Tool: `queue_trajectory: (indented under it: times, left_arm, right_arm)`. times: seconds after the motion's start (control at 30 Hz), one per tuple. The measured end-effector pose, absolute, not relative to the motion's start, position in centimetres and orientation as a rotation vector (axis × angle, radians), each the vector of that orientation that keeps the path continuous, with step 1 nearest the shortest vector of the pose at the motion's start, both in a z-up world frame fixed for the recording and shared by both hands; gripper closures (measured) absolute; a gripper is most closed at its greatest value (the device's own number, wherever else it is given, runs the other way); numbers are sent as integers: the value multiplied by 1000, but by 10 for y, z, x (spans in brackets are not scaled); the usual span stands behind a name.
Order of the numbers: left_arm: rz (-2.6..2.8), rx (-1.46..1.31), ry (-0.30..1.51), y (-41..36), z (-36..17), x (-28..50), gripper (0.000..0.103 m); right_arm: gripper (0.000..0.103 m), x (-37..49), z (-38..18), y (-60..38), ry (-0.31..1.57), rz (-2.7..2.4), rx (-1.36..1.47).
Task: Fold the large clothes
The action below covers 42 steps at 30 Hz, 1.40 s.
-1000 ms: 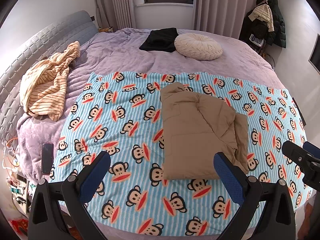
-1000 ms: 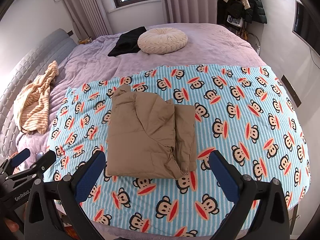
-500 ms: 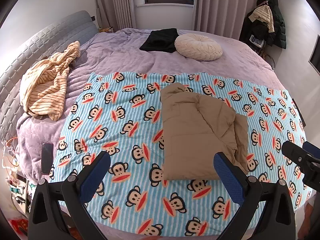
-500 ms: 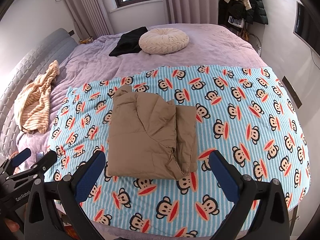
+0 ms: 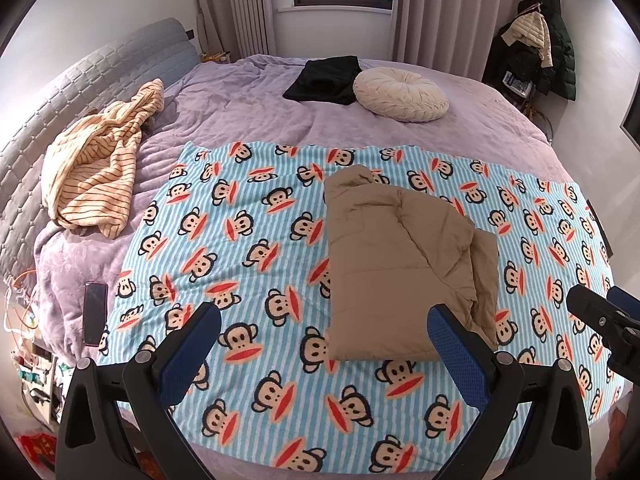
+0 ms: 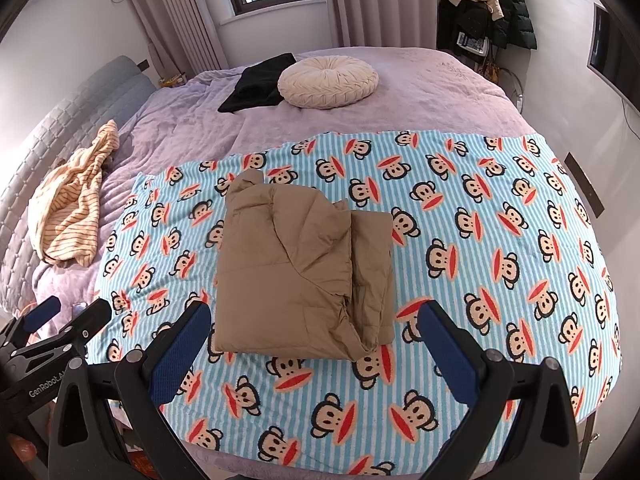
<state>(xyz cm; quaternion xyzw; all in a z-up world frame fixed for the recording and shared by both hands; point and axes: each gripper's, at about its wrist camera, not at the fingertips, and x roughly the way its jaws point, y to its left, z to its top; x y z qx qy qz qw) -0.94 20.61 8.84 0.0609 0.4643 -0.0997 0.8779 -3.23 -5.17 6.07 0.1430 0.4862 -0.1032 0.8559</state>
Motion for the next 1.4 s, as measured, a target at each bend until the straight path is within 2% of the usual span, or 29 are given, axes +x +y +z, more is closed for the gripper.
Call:
queue_trajectory:
  times: [1.4]
  left_arm:
    - [-219,135,954,206,84,1,0]
  right_arm:
    - [0,-26,56,-55,1037,-220,296]
